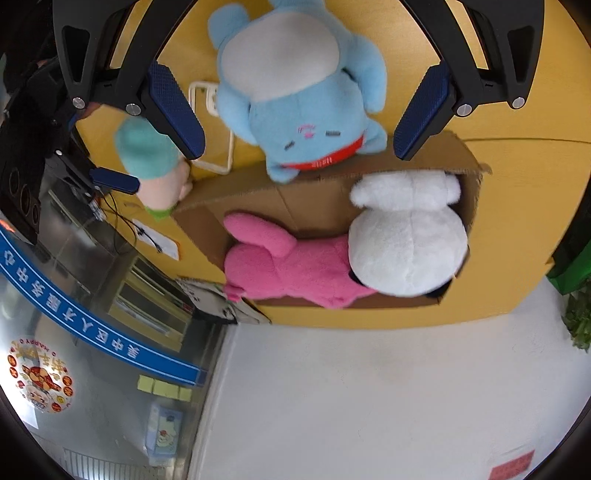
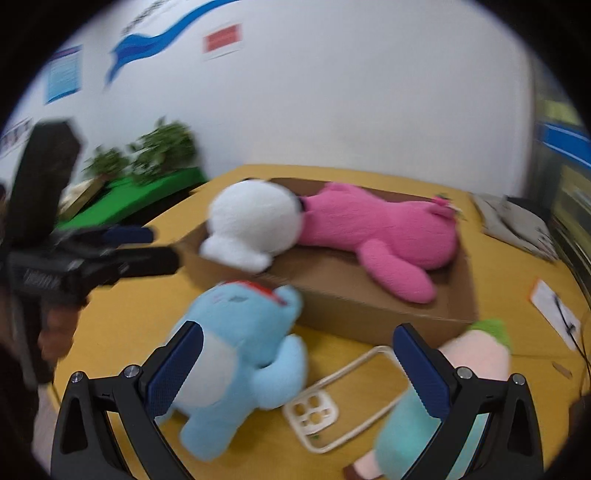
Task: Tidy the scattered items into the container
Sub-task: 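Close both grippers on the blue bear's belly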
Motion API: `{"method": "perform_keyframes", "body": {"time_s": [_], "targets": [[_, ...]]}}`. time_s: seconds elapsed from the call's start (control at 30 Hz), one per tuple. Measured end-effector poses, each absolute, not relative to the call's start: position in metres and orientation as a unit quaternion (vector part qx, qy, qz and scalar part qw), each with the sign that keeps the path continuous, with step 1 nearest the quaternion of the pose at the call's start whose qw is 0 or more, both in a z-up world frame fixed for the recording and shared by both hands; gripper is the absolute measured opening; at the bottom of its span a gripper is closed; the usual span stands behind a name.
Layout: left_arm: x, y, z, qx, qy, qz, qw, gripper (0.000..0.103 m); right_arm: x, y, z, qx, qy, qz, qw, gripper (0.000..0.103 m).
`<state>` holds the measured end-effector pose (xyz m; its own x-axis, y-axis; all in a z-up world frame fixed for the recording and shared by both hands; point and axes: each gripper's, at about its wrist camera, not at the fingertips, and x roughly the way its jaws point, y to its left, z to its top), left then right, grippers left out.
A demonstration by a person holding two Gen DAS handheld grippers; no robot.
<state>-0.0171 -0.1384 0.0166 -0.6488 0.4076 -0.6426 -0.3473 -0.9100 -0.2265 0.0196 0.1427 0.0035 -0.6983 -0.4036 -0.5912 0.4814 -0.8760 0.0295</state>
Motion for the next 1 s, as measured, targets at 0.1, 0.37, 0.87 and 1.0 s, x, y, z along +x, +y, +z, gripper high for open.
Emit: {"method": "perform_keyframes", "body": {"time_s": [0.1,0.37,0.87,1.0], "targets": [[-0.011,-0.141,-0.001,-0.377,-0.022,0.891,0.252,0.103,0.032,0.126,-0.010,0.298,0.095,-0.909,0.276,0.103],[-0.004,-0.126,-0.041,-0.403,0.014,0.841,0.362,0.103,0.041,0.095,-0.043,0.314,0.123,-0.869,0.363,0.103],[-0.016,-0.137,-0.079,-0.436,-0.016,0.815,0.381,0.091,0.037,0.053,-0.083,0.297,0.216,-0.858,0.360,0.101],[-0.014,-0.140,-0.079,-0.436,-0.025,0.817,0.377,0.086,0.036,0.043,-0.088,0.297,0.219,-0.856,0.361,0.099]]}}
